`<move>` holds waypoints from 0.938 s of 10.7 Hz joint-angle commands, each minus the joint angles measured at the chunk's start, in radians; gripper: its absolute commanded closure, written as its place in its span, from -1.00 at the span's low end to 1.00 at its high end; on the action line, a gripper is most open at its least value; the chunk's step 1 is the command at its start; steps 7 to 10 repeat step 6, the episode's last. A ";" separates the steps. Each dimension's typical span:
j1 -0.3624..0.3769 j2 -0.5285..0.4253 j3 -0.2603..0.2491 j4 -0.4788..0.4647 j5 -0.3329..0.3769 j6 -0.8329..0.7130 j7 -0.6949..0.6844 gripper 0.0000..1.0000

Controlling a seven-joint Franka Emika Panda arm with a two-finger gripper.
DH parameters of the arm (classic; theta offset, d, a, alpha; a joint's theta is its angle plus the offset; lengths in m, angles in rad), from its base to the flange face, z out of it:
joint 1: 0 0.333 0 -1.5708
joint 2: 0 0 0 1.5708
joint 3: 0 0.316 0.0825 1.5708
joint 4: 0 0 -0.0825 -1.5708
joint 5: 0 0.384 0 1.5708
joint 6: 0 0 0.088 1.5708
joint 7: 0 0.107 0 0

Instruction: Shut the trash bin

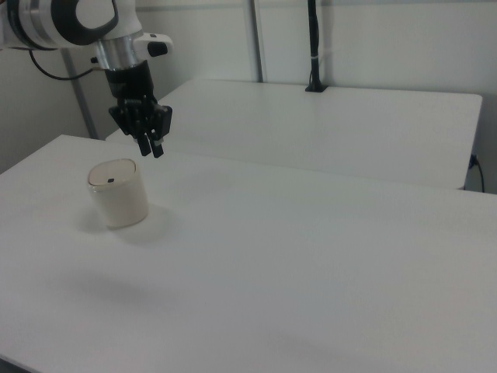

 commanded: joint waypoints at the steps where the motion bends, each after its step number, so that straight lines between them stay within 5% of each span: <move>1: 0.000 -0.025 0.005 -0.038 0.021 0.005 0.030 -1.00; 10: -0.009 -0.033 -0.003 -0.038 0.011 0.009 0.025 -1.00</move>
